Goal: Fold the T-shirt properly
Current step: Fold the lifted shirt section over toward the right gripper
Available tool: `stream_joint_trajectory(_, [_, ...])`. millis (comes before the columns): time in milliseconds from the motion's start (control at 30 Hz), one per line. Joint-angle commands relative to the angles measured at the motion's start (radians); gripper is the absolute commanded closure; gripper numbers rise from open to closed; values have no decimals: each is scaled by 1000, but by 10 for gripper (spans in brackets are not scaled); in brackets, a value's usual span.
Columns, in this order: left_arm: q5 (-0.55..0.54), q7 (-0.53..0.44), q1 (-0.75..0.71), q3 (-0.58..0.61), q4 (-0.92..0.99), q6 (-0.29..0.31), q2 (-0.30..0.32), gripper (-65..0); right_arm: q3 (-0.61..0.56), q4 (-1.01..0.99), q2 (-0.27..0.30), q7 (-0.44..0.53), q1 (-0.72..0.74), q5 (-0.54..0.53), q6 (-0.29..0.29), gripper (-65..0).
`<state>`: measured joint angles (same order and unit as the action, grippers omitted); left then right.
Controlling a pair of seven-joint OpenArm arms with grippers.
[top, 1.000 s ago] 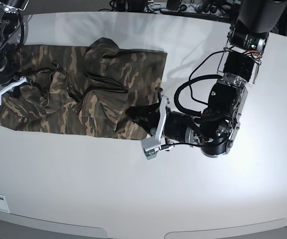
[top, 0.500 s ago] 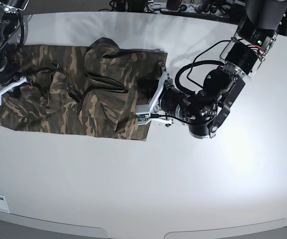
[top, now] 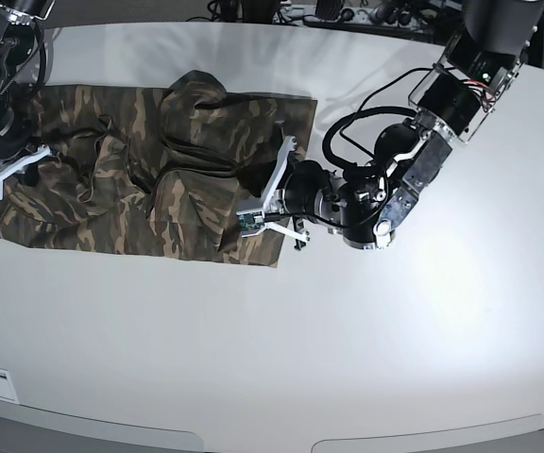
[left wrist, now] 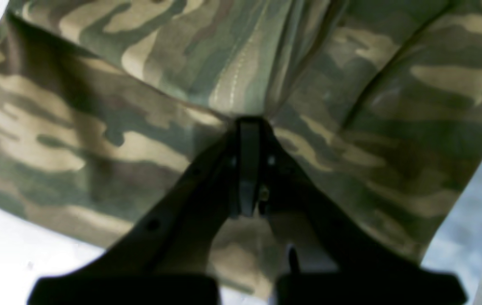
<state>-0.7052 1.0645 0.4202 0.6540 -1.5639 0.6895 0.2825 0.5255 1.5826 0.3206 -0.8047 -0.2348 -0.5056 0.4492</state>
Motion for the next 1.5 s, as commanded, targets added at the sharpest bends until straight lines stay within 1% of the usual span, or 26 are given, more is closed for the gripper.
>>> stream_joint_trajectory(0, [-8,-23,15,-7,-16,9,-12,0,-2,4,9,-26,2,5,4,0])
stream_joint_trajectory(100, [9,-56,3,-7,-15,9,-25,0,-2,4,9,-26,2,4,4,0])
stream_joint_trajectory(367, [181,-278,-13,-7,3,9,-48,0,-2,4,9,-27,2,5,4,0])
stream_joint_trajectory(400, [205,-304,-13,-7,8,-3,-55,0,-2,4,9,-27,2,4,4,0])
stream_joint_trajectory(567, [340,-430,-13,-7,52,-108,-113,0,-2,4,9,-29,2,4,4,0])
stream_joint_trajectory(733, [464,-494,-13,-7,77,-210,-176,0,-2,4,9,-35,2,5,4,0])
stream_joint_trajectory(833, [512,-498,-12,-8,77,-281,-216,0,-2,4,9,-39,2,5,4,0])
stream_joint_trajectory(967, [555,-495,-12,-7,77,-343,-258,0,-2,4,9,-47,2,5,4,0])
stream_joint_trajectory(1000, [568,-487,-11,-9,76,-369,-267,0,-2,4,9,-48,2,5,5,0])
stream_joint_trajectory(1067, [589,-455,-2,-10,73,-427,-278,0,-2,4,9,-47,2,5,5,0])
stream_joint_trajectory(1100, [597,-425,8,-13,68,-452,-283,0,-2,4,10,-47,2,5,5,0])
stream_joint_trajectory(1133, [595,-391,17,-19,59,-459,-285,0,-2,4,9,-47,2,5,5,0])
stream_joint_trajectory(1167, [587,-358,27,-28,46,-455,-285,0,-2,4,9,-47,2,5,5,0])
stream_joint_trajectory(1200, [573,-323,34,-40,31,-437,-284,0,-2,4,9,-47,2,5,5,0])
stream_joint_trajectory(1233, [550,-289,38,-56,12,-399,-282,0,-2,4,9,-47,2,5,5,0])
stream_joint_trajectory(1267, [518,-256,40,-74,-8,-352,-282,0,-2,4,10,-47,2,5,5,0])
stream_joint_trajectory(1367, [363,-138,39,-127,-32,-154,-270,0,-2,4,10,-44,2,5,5,0])
stream_joint_trajectory(1400, [310,-101,36,-137,-32,-98,-262,0,-2,4,9,-44,2,4,5,0])
stream_joint_trajectory(1433, [272,-69,31,-139,-32,-61,-253,0,-2,4,9,-44,2,5,5,0])
stream_joint_trajectory(1467, [256,-48,25,-137,-32,-43,-242,0,-2,4,10,-44,2,4,5,0])
